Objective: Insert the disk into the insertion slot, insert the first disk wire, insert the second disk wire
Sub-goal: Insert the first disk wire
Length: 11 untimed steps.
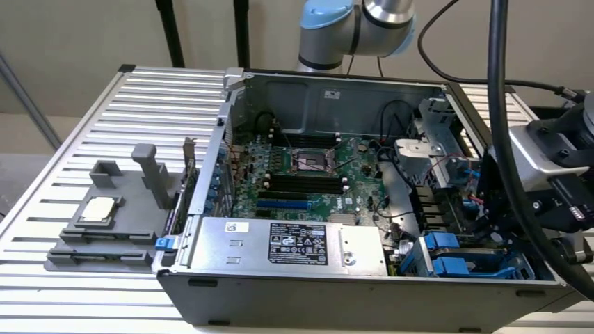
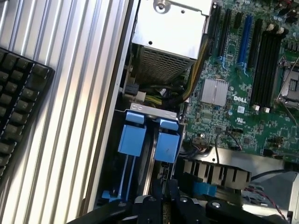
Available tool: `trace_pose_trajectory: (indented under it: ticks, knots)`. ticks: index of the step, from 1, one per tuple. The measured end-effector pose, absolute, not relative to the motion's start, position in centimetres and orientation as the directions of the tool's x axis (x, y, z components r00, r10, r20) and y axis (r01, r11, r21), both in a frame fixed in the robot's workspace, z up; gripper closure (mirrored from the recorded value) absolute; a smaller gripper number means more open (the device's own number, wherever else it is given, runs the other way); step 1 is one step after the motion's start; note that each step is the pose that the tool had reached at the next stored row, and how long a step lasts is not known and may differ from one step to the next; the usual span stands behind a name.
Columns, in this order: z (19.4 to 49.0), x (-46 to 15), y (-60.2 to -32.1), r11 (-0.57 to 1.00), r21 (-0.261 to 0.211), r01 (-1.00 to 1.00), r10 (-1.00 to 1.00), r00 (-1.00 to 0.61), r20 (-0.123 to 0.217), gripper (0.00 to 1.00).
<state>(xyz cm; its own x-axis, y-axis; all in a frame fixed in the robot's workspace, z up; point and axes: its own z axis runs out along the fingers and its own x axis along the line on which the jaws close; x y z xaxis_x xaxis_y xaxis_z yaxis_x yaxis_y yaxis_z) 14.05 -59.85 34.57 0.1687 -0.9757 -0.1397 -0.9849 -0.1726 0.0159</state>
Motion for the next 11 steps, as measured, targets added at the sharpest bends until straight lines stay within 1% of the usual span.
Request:
trace_pose_trajectory:
  ticks: [11]
  knots:
    - [34.33, 14.0, -59.84, -0.009, 0.016, -1.0, -0.99, 0.007, -0.139, 0.84]
